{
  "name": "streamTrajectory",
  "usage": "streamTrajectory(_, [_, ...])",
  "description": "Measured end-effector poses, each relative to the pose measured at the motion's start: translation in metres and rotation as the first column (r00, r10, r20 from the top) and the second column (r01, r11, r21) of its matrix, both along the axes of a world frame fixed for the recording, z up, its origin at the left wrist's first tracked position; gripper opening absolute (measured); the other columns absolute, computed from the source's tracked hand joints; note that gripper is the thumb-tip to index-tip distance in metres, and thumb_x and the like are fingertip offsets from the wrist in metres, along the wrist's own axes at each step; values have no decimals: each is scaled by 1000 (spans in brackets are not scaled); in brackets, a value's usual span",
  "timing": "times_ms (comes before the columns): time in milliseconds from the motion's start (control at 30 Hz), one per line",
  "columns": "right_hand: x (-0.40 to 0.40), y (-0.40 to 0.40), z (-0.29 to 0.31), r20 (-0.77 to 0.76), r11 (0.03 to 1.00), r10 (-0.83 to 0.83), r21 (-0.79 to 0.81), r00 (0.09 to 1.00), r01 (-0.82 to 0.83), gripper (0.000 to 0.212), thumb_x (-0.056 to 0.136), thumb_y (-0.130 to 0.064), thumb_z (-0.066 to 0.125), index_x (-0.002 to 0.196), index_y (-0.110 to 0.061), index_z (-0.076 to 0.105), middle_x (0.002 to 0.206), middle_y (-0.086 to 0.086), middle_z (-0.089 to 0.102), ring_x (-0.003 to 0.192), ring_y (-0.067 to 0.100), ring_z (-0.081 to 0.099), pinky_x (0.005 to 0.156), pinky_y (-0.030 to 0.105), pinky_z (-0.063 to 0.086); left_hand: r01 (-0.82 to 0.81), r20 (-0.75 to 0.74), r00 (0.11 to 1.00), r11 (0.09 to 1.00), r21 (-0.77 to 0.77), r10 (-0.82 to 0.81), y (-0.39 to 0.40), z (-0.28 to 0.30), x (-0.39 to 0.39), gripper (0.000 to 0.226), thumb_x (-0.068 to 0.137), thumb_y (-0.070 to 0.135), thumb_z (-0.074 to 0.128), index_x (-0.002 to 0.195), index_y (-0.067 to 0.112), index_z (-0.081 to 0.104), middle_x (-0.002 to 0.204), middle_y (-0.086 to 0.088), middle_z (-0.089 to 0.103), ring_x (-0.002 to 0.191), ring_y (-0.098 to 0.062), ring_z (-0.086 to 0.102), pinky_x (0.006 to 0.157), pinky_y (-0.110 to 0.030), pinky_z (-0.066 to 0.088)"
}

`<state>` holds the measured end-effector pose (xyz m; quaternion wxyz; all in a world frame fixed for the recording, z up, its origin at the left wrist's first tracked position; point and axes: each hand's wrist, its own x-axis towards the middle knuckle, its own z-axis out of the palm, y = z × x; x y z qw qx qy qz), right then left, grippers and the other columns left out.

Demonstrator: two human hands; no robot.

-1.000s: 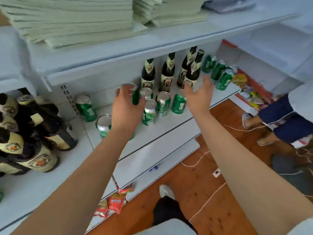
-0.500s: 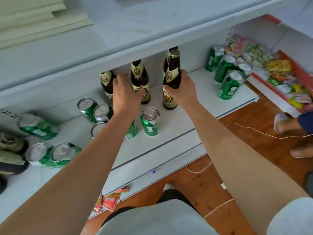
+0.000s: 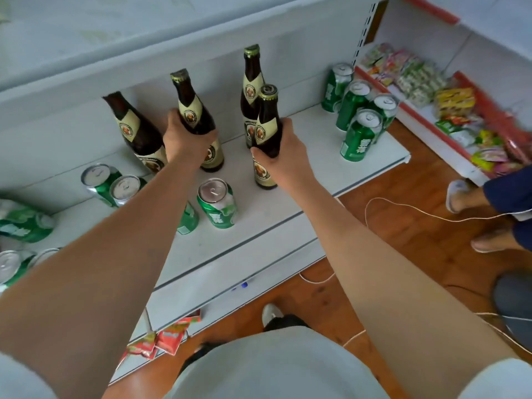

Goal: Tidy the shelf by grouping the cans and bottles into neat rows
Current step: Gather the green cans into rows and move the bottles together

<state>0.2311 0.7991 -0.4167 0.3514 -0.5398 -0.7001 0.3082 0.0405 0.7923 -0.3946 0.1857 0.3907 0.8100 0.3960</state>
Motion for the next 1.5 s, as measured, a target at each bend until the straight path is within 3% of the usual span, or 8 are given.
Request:
streamTrajectory(267, [27, -16, -5, -171, 994, -95, 35, 981, 103, 55, 79, -30, 78, 122, -12, 48, 106, 0, 68, 97, 20, 66, 77, 21, 47, 91, 49, 994, 984, 151, -99, -28, 17, 14, 56, 70, 36, 86, 115, 24, 56, 102, 13, 65, 98, -8, 62, 86, -23, 50])
streamTrajectory(433, [40, -40, 6, -383, 985, -144, 34, 912, 170, 56, 81, -25, 78, 126, -16, 46, 107, -7, 67, 96, 5, 67, 84, 22, 54, 73, 117, 988, 968, 242, -104, -50, 41, 11, 54, 68, 34, 88, 109, 29, 54, 95, 21, 66, 87, 10, 63, 71, -3, 48])
streamTrajectory(567, [38, -75, 33, -594, 981, -118, 57, 796, 188, 56, 87, -8, 72, 127, -26, 38, 111, -15, 61, 98, -5, 63, 84, 14, 49, -1, 303, 948, 956, 293, -92, -77, 45, 3, 64, 58, 40, 89, 111, 26, 56, 97, 11, 73, 91, -9, 72, 80, -37, 61])
streamTrajectory(700, [26, -113, 60, -663, 987, -71, 63, 745, 150, 59, 87, -4, 71, 133, -20, 37, 116, -13, 59, 104, -3, 62, 82, 11, 49, -29, 359, 928, 944, 330, -98, -113, 49, -8, 66, 56, 43, 88, 112, 25, 57, 97, 7, 74, 90, -15, 73, 80, -43, 61])
streamTrajectory(933, [-15, -191, 98, -702, 970, -26, 156, 712, 189, 60, 88, -7, 70, 137, -10, 37, 125, -8, 55, 120, 4, 57, 88, 15, 50, -32, 427, 886, 895, 445, -181, -185, 82, -45, 45, 72, 23, 87, 104, 26, 56, 96, 4, 72, 91, -15, 73, 77, -39, 62])
streamTrajectory(1100, [-62, -246, 121, -698, 970, 62, 209, 713, 120, 60, 90, -2, 66, 139, -6, 32, 128, -7, 52, 119, -3, 55, 89, 12, 48, -97, 505, 847, 884, 457, -168, -256, 96, -93, 56, 63, 35, 89, 108, 26, 57, 101, 0, 73, 96, -19, 72, 83, -43, 60])
streamTrajectory(1400, [-196, -319, 101, -658, 963, 270, 194, 703, -189, 46, 89, -6, 67, 127, -9, 41, 120, -1, 59, 112, 3, 61, 89, 16, 49, -356, 508, 854, 840, 409, 114, -401, 76, -195, 47, 68, 29, 89, 102, 27, 56, 94, 4, 73, 94, -17, 72, 87, -45, 59])
streamTrajectory(1500, [-240, -325, 93, -603, 931, 360, 181, 712, -317, 50, 88, -6, 68, 128, 3, 40, 118, 3, 60, 109, 5, 62, 88, 16, 49, -412, 419, 872, 840, 353, 253, -441, 66, -224, 45, 72, 27, 88, 103, 27, 56, 94, 6, 73, 88, -8, 72, 84, -33, 59])
